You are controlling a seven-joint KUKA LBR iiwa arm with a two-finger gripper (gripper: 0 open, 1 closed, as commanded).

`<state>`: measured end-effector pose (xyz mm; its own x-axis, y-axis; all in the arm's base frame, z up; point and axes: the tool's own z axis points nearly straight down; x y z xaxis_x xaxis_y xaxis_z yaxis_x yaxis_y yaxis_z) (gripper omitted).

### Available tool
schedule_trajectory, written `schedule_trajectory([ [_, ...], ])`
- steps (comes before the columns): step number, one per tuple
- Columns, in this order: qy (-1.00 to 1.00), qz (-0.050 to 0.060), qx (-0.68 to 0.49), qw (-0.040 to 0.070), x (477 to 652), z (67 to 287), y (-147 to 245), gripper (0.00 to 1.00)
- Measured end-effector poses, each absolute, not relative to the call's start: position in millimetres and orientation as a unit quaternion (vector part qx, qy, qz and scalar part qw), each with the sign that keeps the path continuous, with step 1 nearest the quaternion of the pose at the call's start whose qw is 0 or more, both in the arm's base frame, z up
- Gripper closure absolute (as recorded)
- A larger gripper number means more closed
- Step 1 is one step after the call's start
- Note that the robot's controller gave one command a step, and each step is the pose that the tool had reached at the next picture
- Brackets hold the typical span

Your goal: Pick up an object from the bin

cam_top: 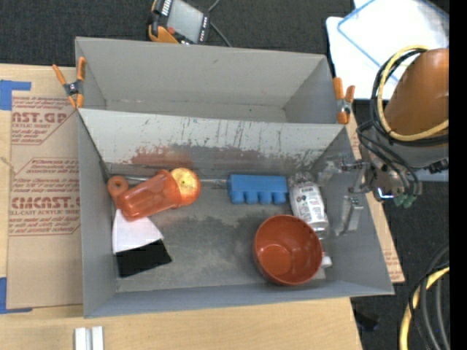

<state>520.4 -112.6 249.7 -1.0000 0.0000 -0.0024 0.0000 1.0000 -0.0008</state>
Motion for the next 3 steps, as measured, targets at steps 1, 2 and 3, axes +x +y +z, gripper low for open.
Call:
schedule_trajectory([
  [1, 1.0, 0.0, 0.0, 0.001, 520.5, 249.5, -112.5, 0.0],
  [2, 0.998, -0.001, -0.057, 0.004, 543.1, 146.1, -90.0, 0.0],
  [3, 0.998, -0.002, -0.064, 0.006, 526.2, 80.0, -71.6, 0.0],
])
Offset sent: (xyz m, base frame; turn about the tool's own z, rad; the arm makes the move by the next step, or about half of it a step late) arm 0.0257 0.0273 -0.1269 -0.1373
